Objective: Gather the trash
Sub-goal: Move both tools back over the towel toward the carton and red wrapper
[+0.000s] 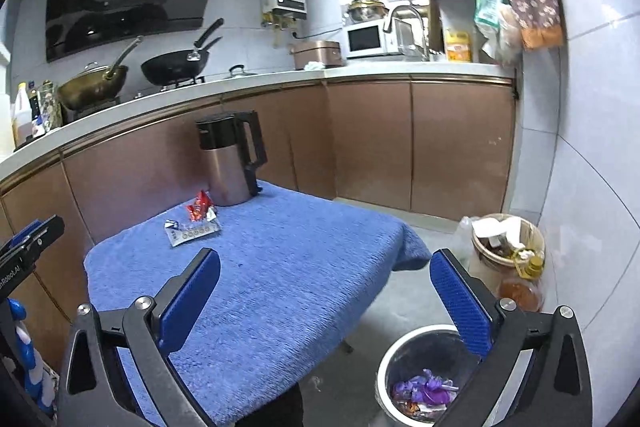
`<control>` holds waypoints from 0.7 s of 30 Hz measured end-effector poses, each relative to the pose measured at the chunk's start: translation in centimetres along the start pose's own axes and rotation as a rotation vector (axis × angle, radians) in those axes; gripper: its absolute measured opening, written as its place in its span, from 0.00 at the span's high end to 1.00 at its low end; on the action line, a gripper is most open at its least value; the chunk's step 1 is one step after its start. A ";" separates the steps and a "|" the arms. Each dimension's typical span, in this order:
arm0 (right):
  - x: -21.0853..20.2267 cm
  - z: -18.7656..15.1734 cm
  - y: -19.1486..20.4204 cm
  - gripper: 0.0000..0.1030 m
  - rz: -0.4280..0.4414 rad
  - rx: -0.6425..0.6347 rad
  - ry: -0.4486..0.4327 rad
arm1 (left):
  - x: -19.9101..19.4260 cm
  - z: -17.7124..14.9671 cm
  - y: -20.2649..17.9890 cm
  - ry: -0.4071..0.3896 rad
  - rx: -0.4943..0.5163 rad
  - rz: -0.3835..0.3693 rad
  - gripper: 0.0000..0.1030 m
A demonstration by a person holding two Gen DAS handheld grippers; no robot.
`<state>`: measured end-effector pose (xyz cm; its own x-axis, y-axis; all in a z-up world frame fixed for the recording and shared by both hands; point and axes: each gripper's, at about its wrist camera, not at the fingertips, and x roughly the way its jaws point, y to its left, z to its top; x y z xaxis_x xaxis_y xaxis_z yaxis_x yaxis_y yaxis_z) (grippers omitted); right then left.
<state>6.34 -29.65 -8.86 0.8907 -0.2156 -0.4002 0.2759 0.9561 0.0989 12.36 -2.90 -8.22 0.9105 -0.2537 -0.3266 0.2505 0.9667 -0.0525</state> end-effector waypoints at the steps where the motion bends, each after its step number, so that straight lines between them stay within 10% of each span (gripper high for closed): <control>1: 0.0 0.0 0.2 0.00 0.007 -0.004 -0.001 | 0.0 -0.1 0.4 0.001 0.000 0.009 0.36; 11: 2.2 1.0 2.0 0.00 0.114 -0.021 -0.030 | 4.0 -1.4 5.8 0.127 -0.084 0.028 0.32; 21: 11.8 0.8 4.7 0.00 0.213 -0.020 0.168 | 11.6 -2.7 10.8 0.281 -0.160 -0.001 0.32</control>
<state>18.42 -27.87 -12.33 0.8549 0.0252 -0.5182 0.0799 0.9805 0.1795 24.78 4.63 -15.11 0.7781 -0.2574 -0.5730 0.1764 0.9650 -0.1939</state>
